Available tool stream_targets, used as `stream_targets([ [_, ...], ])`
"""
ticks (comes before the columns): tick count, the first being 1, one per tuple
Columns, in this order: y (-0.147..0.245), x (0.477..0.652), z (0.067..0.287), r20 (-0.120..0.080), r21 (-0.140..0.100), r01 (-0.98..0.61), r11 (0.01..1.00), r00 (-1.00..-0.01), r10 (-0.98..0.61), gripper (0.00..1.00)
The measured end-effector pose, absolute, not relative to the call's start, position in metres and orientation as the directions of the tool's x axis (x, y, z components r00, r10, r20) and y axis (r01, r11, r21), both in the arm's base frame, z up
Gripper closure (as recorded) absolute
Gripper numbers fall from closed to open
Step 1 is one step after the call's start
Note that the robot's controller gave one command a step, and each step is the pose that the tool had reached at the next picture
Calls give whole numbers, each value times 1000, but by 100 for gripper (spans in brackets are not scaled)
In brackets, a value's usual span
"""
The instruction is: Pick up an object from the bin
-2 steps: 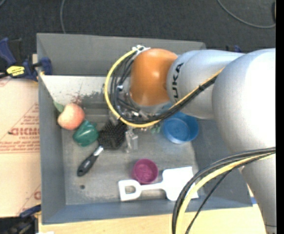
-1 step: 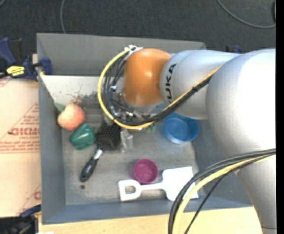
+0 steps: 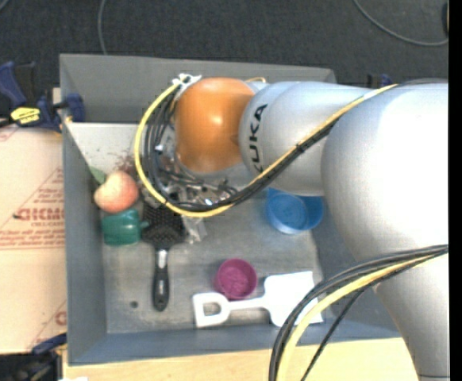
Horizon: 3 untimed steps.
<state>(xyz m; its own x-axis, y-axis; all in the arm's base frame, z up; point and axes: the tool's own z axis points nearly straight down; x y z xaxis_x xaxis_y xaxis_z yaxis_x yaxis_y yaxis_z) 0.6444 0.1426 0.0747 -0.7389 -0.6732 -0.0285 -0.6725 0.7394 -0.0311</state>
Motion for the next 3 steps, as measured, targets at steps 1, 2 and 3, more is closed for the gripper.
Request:
stream_targets([
  [1,154,646,78,-29,-41,-700,713,-712,-702,100],
  [2,154,646,78,-29,-41,-700,713,-713,-701,100],
  [3,155,645,103,-35,-40,-698,715,-714,-699,100],
])
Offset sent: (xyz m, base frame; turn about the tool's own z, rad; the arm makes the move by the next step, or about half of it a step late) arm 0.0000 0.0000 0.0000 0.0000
